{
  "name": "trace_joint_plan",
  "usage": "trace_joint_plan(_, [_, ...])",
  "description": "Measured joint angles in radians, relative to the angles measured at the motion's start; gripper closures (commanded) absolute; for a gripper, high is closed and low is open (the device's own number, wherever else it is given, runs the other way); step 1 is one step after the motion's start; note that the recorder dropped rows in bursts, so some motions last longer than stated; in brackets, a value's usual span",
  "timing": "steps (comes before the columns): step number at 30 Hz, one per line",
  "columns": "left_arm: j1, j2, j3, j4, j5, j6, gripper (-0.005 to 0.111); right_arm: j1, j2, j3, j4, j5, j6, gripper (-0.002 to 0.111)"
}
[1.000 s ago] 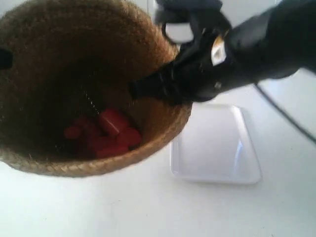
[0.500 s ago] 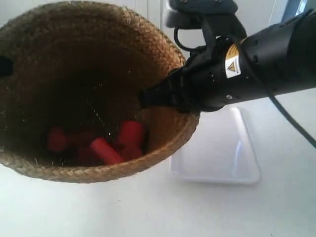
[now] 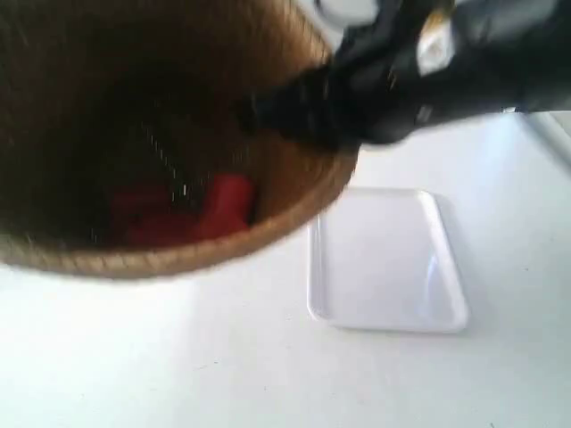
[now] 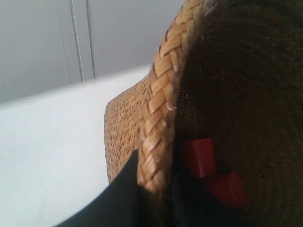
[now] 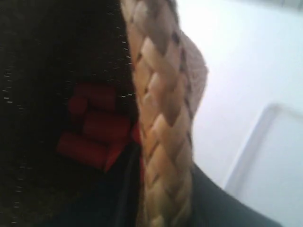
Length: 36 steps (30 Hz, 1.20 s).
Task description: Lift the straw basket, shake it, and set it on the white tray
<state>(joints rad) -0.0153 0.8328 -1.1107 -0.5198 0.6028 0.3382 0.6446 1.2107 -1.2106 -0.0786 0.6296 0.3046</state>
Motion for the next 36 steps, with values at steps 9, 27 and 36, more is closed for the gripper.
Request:
trace_joint_plan(9, [-0.009,0.083,0.148,-0.032,0.037,-0.051,0.107,-0.018,0.073,0.081,-0.027,0.068,0.026,0.108])
trace_joint_plan(27, [-0.009,0.076,0.198,-0.007,0.011,-0.048,0.107,-0.018,0.109,0.16,-0.001,-0.034,0.042,0.108])
trace_joint_plan(36, [-0.009,0.076,0.165,-0.013,0.054,-0.044,0.107,-0.018,0.106,0.132,0.047,0.01,0.011,0.108])
